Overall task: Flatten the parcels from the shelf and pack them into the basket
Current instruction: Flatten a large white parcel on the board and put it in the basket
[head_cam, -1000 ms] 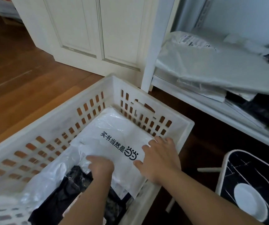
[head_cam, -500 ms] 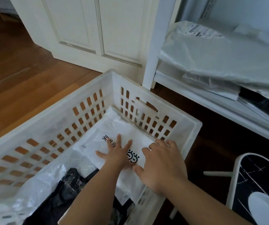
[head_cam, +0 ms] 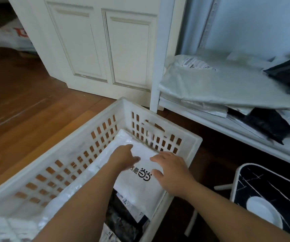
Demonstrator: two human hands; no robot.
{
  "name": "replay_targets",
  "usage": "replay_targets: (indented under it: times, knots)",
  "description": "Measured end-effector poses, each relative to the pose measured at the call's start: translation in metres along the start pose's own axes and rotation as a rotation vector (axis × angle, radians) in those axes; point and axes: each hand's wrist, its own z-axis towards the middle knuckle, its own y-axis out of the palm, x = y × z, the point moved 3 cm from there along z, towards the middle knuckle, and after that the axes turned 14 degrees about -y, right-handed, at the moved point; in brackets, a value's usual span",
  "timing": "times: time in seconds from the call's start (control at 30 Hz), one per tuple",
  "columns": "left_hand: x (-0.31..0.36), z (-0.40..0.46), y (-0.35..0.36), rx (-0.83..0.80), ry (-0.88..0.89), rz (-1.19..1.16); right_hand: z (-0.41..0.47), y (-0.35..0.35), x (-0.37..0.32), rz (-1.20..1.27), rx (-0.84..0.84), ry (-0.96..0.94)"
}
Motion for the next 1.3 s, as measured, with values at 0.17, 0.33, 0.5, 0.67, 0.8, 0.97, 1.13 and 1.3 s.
replay_targets:
  times: [0.17, 0.33, 0.5, 0.67, 0.8, 0.97, 1.13, 1.3]
  knots:
    - [0.048, -0.045, -0.060, -0.038, 0.072, -0.485, -0.032, -0.043, 0.012, 0.127, 0.265, 0.181]
    - [0.112, -0.074, -0.095, -0.247, 0.015, -1.179, -0.068, -0.096, 0.039, 0.066, 0.416, 0.261]
    - [0.176, -0.088, -0.088, -0.507, -0.168, -1.455, -0.104, -0.137, 0.063, 0.088, 0.560, 0.338]
    - [0.210, -0.087, -0.075, -0.566, -0.236, -1.692, -0.148, -0.132, 0.069, 0.061, 0.485, 0.276]
    - [0.231, -0.098, -0.094, -0.374, -0.103, -1.717, -0.183, -0.130, 0.080, 0.071, 0.471, 0.271]
    - [0.252, -0.147, -0.150, -0.255, 0.270, -1.617, -0.213, -0.139, 0.089, 0.202, 0.661, 0.362]
    - [0.260, -0.217, -0.189, -0.489, 0.612, -1.504, -0.263, -0.159, 0.086, 0.901, 1.012, 0.545]
    - [0.239, -0.240, -0.173, -0.455, 0.547, -1.511, -0.345, -0.169, 0.092, 1.539, 1.282, 0.570]
